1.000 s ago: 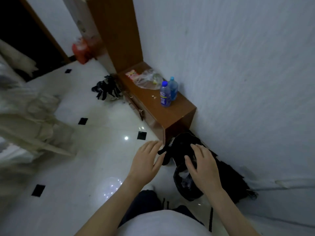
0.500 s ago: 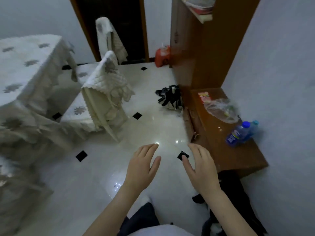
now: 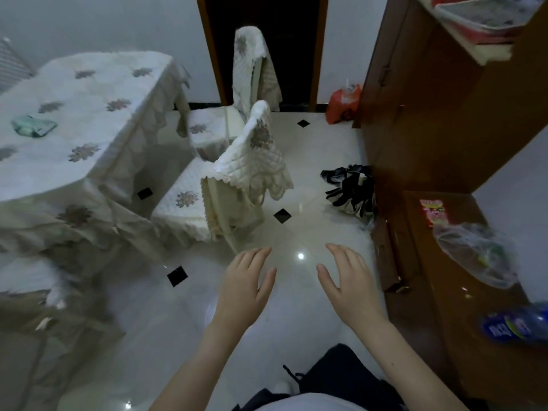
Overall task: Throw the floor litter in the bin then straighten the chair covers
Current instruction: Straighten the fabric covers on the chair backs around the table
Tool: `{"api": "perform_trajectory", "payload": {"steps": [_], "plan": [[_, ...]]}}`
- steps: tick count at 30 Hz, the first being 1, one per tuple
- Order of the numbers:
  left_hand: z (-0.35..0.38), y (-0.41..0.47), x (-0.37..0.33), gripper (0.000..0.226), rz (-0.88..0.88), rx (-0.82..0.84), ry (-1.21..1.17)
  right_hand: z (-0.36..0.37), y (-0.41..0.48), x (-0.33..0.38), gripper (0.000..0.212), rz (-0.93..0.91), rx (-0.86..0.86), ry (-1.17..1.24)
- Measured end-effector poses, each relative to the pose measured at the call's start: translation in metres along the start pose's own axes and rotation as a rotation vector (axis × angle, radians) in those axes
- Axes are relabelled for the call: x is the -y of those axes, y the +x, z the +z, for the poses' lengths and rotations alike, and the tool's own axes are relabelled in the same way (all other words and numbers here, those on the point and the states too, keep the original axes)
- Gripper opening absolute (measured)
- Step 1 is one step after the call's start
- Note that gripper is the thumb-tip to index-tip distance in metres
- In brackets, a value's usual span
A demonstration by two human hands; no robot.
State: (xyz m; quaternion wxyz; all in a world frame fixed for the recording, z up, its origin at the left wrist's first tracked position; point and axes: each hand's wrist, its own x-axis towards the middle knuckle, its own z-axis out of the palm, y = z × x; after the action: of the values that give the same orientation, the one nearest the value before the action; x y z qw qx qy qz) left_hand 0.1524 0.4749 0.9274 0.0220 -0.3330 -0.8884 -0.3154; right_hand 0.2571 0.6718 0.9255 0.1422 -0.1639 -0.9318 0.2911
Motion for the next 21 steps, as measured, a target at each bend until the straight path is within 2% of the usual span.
{"api": "perform_trajectory", "payload": {"steps": [8,12,21], "plan": [[0.035,0.112,0.024,0.050,-0.094,-0.036,0.057,0.011,0.136,-0.048,0.059,-0.044,0.071,0.008],[0.056,0.185,0.029,0.050,-0.170,-0.055,0.092,0.010,0.225,-0.071,0.056,-0.144,0.117,0.061],[0.047,0.341,0.039,0.048,-0.315,-0.258,0.131,0.002,0.419,-0.081,0.054,-0.381,0.146,0.065]]}}
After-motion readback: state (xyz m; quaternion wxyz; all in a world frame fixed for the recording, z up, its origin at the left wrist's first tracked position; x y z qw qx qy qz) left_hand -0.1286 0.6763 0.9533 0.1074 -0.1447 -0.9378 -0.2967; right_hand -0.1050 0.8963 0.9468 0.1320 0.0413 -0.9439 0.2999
